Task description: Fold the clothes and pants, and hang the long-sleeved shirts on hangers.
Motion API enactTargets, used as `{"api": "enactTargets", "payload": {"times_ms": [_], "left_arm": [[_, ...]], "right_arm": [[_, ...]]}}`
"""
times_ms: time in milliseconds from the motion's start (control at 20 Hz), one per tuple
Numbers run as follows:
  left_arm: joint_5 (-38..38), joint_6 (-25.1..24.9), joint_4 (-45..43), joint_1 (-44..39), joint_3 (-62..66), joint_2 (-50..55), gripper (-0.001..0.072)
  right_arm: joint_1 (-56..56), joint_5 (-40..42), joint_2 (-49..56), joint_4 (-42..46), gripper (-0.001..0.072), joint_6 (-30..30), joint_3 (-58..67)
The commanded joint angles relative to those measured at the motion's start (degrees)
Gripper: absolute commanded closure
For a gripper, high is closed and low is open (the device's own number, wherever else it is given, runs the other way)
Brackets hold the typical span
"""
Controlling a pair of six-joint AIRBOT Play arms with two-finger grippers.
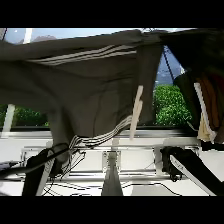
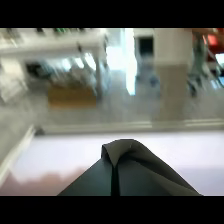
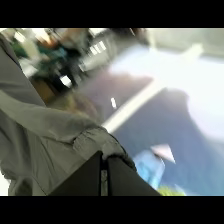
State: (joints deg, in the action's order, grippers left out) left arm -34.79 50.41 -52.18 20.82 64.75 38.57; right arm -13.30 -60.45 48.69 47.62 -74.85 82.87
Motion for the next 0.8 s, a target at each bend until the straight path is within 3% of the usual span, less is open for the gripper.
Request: {"api": "enactTargets", "payload": {"times_ms": [0, 200, 350, 550, 650, 750], "left_arm": [[-1.97, -1.31, -2.75, -6.78, 0.11, 16.44, 0.0702], [-1.75, 2.10, -6.56, -11.06, 0.13, 27.54, 0.0702], [-5.66, 2.80, -6.58, -11.28, 0.13, 28.28, 0.0703], [-23.98, 8.87, -6.56, -11.45, 0.13, 26.84, 0.0703], [-34.93, 13.29, -6.64, -11.56, -0.15, 26.82, 0.0702], [-41.03, 16.96, -6.56, -11.61, -1.73, 26.80, 0.0702]], "right_arm": [[-0.07, 0.04, 12.11, 6.91, 0.0687, -2.25, 0.15], [0.13, 1.25, 26.14, 17.62, 0.0687, -2.27, 0.15], [1.75, 4.04, 32.11, 20.24, 0.0686, -2.27, 0.15], [7.48, 2.34, 33.38, 20.15, 0.0688, -2.27, 0.17], [10.84, -3.08, 33.48, 20.24, 0.0688, -2.16, 0.15], [13.88, -9.73, 33.59, 21.33, 0.0688, -0.63, 0.15]]}}
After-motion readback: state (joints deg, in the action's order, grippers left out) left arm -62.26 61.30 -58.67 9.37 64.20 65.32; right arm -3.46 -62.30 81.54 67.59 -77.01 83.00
